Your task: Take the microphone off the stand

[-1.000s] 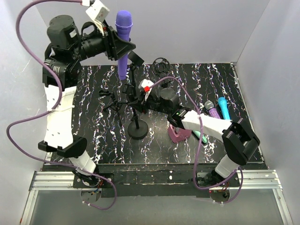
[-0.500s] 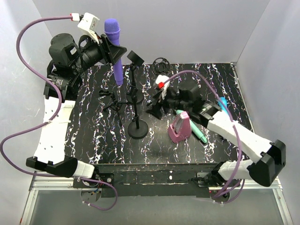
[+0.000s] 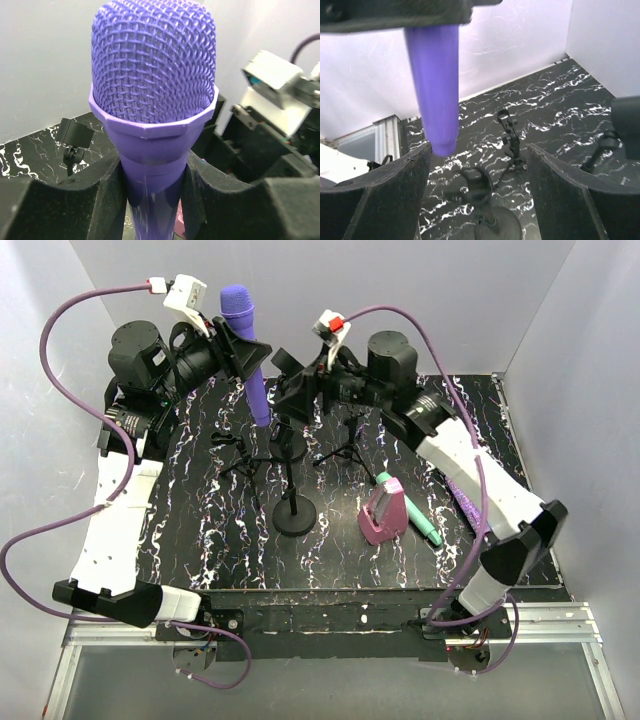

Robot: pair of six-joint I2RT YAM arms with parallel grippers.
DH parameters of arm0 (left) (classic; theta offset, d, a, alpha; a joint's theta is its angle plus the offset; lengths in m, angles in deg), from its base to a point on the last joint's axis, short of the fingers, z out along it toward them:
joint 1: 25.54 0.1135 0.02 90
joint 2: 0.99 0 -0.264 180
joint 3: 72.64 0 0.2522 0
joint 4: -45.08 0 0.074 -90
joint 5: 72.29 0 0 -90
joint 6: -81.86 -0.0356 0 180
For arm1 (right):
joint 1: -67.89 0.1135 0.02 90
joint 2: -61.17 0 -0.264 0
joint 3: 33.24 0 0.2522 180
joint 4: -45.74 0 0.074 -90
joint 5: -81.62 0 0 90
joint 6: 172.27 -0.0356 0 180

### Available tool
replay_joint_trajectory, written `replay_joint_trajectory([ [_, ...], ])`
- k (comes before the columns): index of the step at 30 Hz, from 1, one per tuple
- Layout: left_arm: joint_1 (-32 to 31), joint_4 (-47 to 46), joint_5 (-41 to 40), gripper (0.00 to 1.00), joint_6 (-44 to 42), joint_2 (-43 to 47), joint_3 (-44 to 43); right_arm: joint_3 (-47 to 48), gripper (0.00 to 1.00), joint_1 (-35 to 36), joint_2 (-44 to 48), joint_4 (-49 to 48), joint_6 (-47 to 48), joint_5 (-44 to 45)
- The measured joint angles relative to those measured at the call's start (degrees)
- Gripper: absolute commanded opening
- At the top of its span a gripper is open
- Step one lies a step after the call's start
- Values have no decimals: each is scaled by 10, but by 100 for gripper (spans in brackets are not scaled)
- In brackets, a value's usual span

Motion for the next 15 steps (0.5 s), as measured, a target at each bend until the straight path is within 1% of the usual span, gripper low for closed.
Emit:
replay_joint_trajectory([
  [3, 0, 0, 7, 0, 0, 0, 0, 46, 81, 5, -49, -5, -28, -10],
  [6, 4, 0, 7, 0, -7, 0, 0, 75, 79, 10, -79, -11, -52, -23],
  [10, 9, -2, 7, 0, -8, 0, 0, 100, 78, 18, -98, -14, -72, -35],
  [15, 8, 0, 9, 0, -7, 0, 0, 106, 77, 30, -104, -34, -92, -48],
])
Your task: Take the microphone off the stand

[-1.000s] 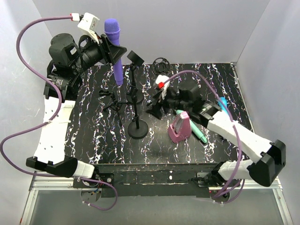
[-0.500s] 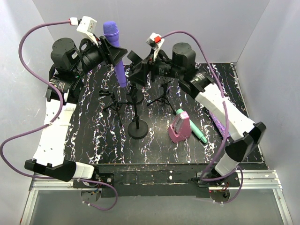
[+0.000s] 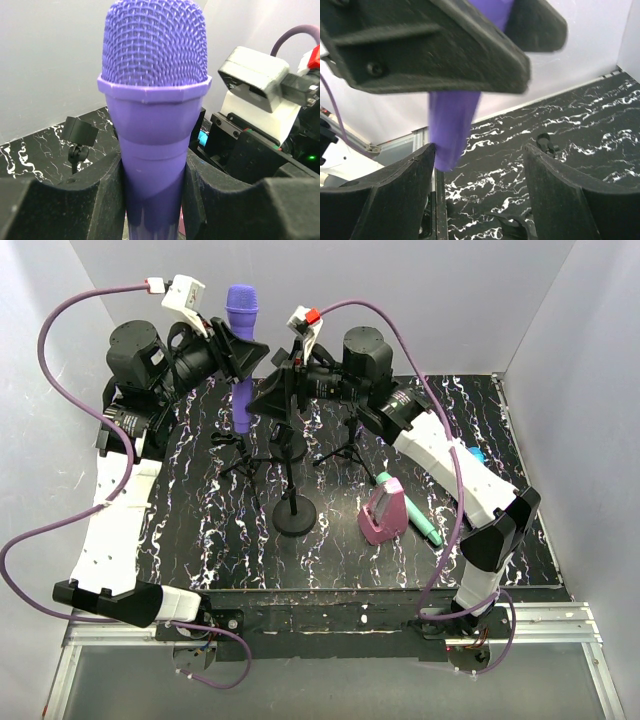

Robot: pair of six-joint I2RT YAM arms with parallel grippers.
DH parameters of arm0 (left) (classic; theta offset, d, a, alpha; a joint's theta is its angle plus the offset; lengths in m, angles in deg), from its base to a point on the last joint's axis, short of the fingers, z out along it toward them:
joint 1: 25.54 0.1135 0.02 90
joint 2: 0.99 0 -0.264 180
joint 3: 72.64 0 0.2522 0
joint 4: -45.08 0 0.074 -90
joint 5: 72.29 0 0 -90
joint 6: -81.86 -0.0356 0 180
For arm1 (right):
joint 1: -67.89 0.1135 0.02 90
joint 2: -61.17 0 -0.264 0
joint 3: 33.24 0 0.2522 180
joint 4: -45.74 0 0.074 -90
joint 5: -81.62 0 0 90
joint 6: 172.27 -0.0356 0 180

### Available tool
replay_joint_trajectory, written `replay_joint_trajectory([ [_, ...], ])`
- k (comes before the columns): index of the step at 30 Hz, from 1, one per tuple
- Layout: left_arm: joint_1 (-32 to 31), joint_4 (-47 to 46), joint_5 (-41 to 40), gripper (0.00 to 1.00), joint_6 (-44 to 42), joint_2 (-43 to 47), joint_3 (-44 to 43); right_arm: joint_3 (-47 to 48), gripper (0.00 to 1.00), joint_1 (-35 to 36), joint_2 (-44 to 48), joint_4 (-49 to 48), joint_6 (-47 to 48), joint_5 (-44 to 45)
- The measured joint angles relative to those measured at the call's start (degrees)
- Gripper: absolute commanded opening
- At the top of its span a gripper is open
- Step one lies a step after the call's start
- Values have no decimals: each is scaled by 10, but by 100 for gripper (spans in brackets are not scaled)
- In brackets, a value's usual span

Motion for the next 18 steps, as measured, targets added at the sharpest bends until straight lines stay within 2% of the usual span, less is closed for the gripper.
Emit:
replay_joint_trajectory([
  [10, -3, 11, 6, 0, 0, 0, 0, 23, 74, 5, -5, -37, -46, -48],
  [16, -3, 11, 10, 0, 16, 0, 0, 65, 72, 13, -27, -39, -46, -7],
  [18, -3, 11, 10, 0, 22, 0, 0, 77, 67, 17, -40, -38, -45, 11],
])
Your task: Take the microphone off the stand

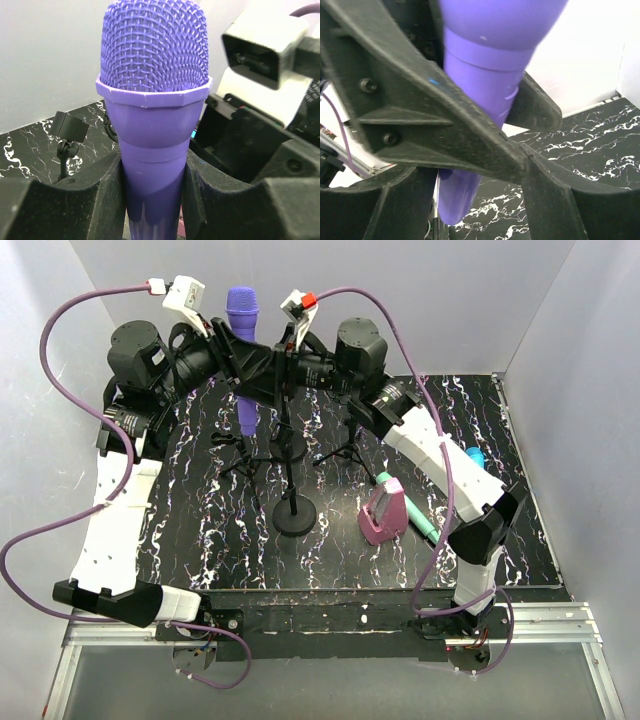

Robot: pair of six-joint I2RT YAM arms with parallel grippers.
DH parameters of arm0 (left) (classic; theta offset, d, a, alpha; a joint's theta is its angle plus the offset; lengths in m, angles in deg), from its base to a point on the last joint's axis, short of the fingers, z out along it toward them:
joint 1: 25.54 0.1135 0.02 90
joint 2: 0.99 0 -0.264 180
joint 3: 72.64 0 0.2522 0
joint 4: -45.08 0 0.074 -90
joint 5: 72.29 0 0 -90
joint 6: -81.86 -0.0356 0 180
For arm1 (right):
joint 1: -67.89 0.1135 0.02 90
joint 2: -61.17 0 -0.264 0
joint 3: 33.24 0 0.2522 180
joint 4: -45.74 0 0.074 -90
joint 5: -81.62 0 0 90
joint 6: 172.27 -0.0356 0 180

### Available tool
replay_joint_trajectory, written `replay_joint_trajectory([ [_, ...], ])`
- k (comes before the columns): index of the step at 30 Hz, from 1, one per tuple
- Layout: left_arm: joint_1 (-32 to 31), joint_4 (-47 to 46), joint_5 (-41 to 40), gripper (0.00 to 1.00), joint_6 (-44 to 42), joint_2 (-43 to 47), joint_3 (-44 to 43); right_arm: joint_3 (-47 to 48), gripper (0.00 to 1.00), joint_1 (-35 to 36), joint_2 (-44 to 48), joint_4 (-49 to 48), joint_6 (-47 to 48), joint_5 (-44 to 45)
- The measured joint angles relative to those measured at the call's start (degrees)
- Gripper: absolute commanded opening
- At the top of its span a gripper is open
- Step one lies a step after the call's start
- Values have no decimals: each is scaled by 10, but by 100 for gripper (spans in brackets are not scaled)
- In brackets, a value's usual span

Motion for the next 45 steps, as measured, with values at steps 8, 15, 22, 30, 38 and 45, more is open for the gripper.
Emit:
replay_joint_trajectory([
  [8, 3, -7, -5, 37, 5, -6, -2, 3, 41, 6, -13, 1, 11, 21],
  [15, 3, -14, 7, 98, 4, -7, -5, -38, 29, 1, 12, 3, 45, 60],
  [22, 1, -7, 22, 98, -19, -1, -5, -53, 27, -62, 35, 27, 87, 93],
  [30, -1, 9, 18, 98, -70, 34, -5, -191, 25, -199, 183, 87, 165, 128],
  [38, 6, 9, 10, 98, -109, 68, 2, -412, 24, -342, 365, 179, 308, 165],
  [45, 13, 11, 4, 98, -128, 70, 25, -576, 24, -375, 378, 270, 421, 204],
])
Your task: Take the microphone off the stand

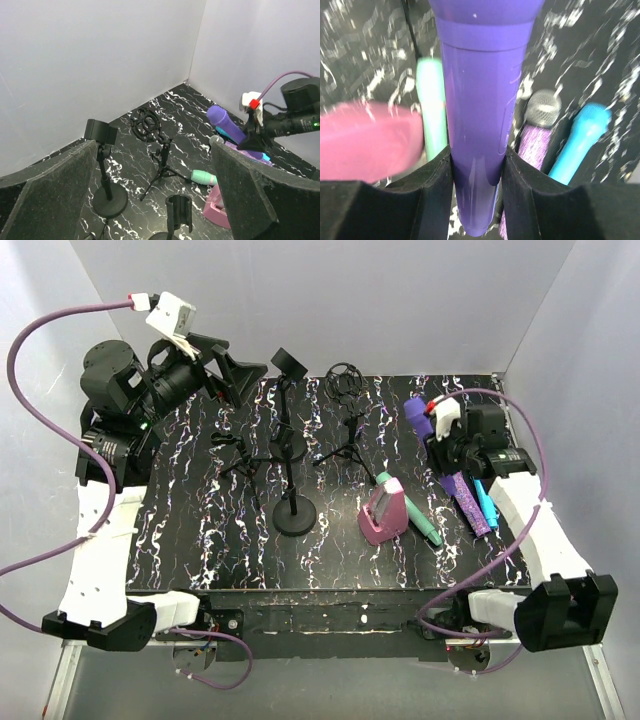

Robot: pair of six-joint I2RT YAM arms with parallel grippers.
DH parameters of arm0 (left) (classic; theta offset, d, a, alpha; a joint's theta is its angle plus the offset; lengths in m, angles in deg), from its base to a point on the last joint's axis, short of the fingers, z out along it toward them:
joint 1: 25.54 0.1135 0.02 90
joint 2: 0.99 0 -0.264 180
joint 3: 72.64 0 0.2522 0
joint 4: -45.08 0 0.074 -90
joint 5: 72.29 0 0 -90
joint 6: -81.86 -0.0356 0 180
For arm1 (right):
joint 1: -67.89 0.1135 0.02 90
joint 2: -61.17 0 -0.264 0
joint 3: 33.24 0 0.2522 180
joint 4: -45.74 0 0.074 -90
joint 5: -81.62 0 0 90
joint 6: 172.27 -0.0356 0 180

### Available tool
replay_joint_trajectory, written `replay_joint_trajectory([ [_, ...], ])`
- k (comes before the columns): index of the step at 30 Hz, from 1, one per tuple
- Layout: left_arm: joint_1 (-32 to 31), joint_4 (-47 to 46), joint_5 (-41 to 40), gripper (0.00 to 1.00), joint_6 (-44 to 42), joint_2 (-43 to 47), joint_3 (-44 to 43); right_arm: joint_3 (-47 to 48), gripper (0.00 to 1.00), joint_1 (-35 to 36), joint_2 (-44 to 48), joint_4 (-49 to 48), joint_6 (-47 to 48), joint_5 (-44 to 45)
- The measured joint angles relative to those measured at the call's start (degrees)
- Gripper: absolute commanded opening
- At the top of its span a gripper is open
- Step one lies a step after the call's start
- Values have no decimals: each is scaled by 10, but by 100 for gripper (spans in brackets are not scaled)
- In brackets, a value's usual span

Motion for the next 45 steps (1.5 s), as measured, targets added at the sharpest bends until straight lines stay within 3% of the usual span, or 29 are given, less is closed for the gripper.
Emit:
replay_joint_trajectory([
  [6, 3, 12, 0, 98, -20, 0, 8, -33, 23, -1, -78, 51, 36, 37],
  [16, 3, 42, -4, 98, -73, 12, 24, -66, 33, -1, -178, 41, 39, 52],
  [22, 3, 43, -3, 98, -79, 17, 28, -66, 42, -1, -228, 28, 24, 53],
  [30, 3, 56, 15, 98, -86, 17, 28, -63, 65, -1, -278, 16, 18, 42],
  [37, 3, 111, 41, 98, -116, 34, 47, -45, 75, -1, -268, 26, 19, 36],
  [45, 3, 188, 118, 97, -157, 50, 89, -17, 79, -1, -150, 68, 25, 49],
])
